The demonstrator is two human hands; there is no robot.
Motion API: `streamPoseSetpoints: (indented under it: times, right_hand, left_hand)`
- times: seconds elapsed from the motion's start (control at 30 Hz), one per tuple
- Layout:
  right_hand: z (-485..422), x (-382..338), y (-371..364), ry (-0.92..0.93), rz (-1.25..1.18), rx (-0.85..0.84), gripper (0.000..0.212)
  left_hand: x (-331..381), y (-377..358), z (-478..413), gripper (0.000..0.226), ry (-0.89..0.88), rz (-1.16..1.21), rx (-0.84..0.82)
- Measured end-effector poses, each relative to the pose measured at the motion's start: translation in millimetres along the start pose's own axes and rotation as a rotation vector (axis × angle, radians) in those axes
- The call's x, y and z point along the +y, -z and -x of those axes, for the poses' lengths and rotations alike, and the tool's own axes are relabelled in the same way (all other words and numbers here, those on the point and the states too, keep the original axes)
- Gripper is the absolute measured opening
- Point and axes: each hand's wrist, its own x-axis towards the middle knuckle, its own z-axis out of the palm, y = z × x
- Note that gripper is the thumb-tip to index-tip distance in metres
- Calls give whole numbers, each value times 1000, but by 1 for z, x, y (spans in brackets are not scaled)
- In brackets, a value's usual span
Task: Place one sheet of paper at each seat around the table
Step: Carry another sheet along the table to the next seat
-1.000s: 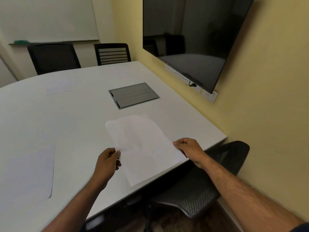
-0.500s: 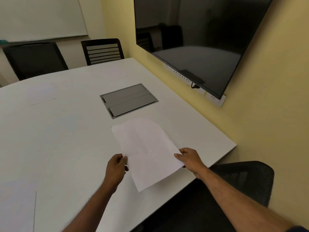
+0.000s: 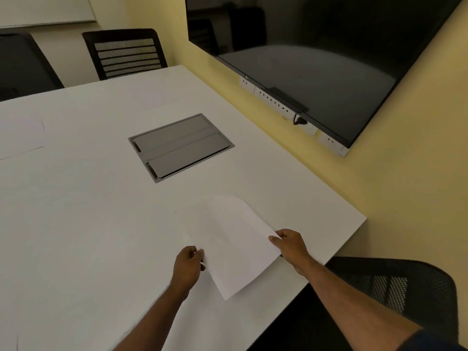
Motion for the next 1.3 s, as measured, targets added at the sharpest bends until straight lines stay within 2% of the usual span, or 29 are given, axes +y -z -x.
streamPoseSetpoints:
  times: [0.2,0.3,0.4,0.47,0.57,0.67,0.73,0.83,0.9,1.0,1.13,1.3]
  right_hand:
    - [-34,11,-10,-31,5,-14,8]
    - [-46,19,-12,-54,9,-25,8]
    - [-56,27,-13,-70,25,-24,7]
    - [-59,32,-13,-80,32,-17,6]
    - [-61,43,-14,-105,26,-16,8]
    - [-61,54,-14,-127,49,-17,15]
    - [-60,57,-13,-92,142,0,22]
    - [-57,61,-11,110,504,52,50]
    - [-55,64,-11,246,723,-17,68]
    - [-56,68,-16,255,922,-191,84]
    - [-55,70,-23,225,1039,-243,90]
    - [-46,67,-22,263,1043,-185,93]
  left_hand:
    - [-15,-5,-24,29,128,1,-50]
    - [-27,-5,-30,24,49,-152,16]
    - [-41,-4,-37,41,-103,-404,95]
    - [-52,-5,-42,59,-227,-622,118]
    - [-68,-11,-52,92,-334,-963,18]
    - [-79,-17,-61,104,-326,-1145,-86]
    - [-82,-18,-64,107,-326,-1186,-100]
    - [-84,-17,-65,108,-326,-1205,-97]
    - [-83,-17,-64,109,-323,-1204,-96]
    - [-78,-18,-64,109,-313,-1211,-110]
    - [-77,-16,-65,108,-302,-1210,-129]
    - [-76,-11,-61,109,-343,-1192,-155]
